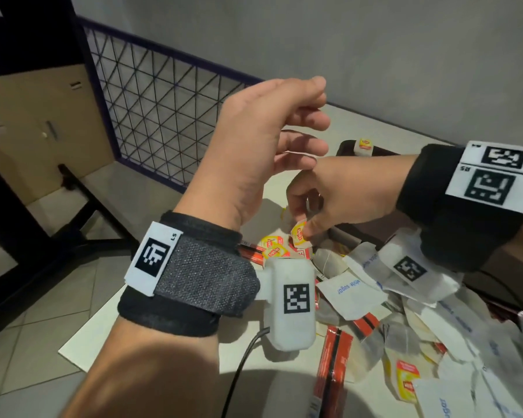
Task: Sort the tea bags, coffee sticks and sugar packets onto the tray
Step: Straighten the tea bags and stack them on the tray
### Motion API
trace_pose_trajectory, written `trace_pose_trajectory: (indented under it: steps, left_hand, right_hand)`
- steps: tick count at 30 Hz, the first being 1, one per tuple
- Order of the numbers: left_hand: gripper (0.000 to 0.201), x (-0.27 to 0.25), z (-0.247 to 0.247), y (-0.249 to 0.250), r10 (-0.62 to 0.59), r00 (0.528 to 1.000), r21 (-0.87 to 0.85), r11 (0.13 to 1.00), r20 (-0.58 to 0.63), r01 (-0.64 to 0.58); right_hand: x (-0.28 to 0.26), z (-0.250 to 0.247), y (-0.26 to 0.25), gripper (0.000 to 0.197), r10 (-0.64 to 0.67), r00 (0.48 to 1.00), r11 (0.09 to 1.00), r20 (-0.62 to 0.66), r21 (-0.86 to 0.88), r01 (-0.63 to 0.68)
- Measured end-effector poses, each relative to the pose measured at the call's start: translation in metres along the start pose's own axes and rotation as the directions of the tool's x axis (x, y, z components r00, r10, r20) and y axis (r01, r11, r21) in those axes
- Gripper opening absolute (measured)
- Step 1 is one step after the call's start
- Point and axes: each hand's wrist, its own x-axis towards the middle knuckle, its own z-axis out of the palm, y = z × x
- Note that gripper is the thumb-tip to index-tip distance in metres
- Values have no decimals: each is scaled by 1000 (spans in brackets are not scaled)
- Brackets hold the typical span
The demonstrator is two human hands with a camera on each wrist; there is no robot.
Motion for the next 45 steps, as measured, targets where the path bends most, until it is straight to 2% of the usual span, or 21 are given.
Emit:
trace_pose_trajectory:
  steps: [2, 4, 7, 11, 13, 16, 18, 22, 25, 31, 33, 35, 38, 42, 45]
  left_hand:
    - [16, 0, 0, 0, -7, 1000, -7, 1000, 3, 7]
    - [17, 0, 0, 1, -4, 1000, -18, 1000, -3, 4]
    - [16, -1, -2, 3, 20, 1000, -45, 999, -22, -21]
    - [19, -3, -6, 7, 48, 997, -111, 992, -54, -54]
    - [20, -5, -8, 10, 47, 997, -150, 987, -56, -55]
    - [22, -7, -10, 13, 48, 998, -178, 982, -49, -56]
    - [23, -7, -11, 13, 53, 998, -161, 985, -41, -58]
    - [23, -7, -8, 11, 39, 999, -117, 992, -16, -41]
    - [23, -6, -7, 9, 28, 1000, -106, 994, -8, -28]
    - [23, 1, -6, 0, 16, 1000, -65, 998, 6, -15]
    - [25, 4, -3, -5, -15, 999, -2, 1000, 44, 15]
    - [30, 4, 5, -10, -80, 991, 79, 994, 111, 71]
    - [32, 0, 21, -20, -182, 957, 148, 977, 224, 151]
    - [29, -1, 32, -38, -198, 937, 158, 975, 289, 157]
    - [22, -1, 36, -45, -214, 934, 105, 976, 285, 191]
  right_hand:
    - [-6, -6, 2, 15, 2, 1000, 999, 2, 40, -2]
    - [-15, -14, 5, 16, -17, 1000, 983, 26, 183, 12]
    - [-24, -21, 6, 17, -81, 994, 885, 75, 464, 37]
    - [-16, 1, -7, 37, -104, 982, 759, 156, 651, -23]
    - [-8, 15, -16, 40, -104, 981, 797, 164, 604, -16]
    - [2, 27, -28, 40, -112, 991, 939, 70, 335, 82]
    - [2, 33, -35, 37, -122, 992, 971, 17, 208, 116]
    - [0, 37, -38, 22, -130, 991, 969, -44, 206, 136]
    - [-4, 38, -31, 16, -134, 988, 940, -83, 306, 153]
    - [-28, 34, -10, 13, -97, 992, 795, -76, 594, 123]
    - [-43, 27, 1, 12, -72, 990, 697, -124, 704, 139]
    - [-59, 19, 13, 18, 0, 978, 555, -207, 814, 172]
    - [-78, 6, 31, 22, 161, 926, 389, -343, 884, 260]
    - [-85, 1, 48, 20, 381, 828, 311, -412, 900, 306]
    - [-86, 7, 51, 20, 422, 812, 257, -403, 912, 319]
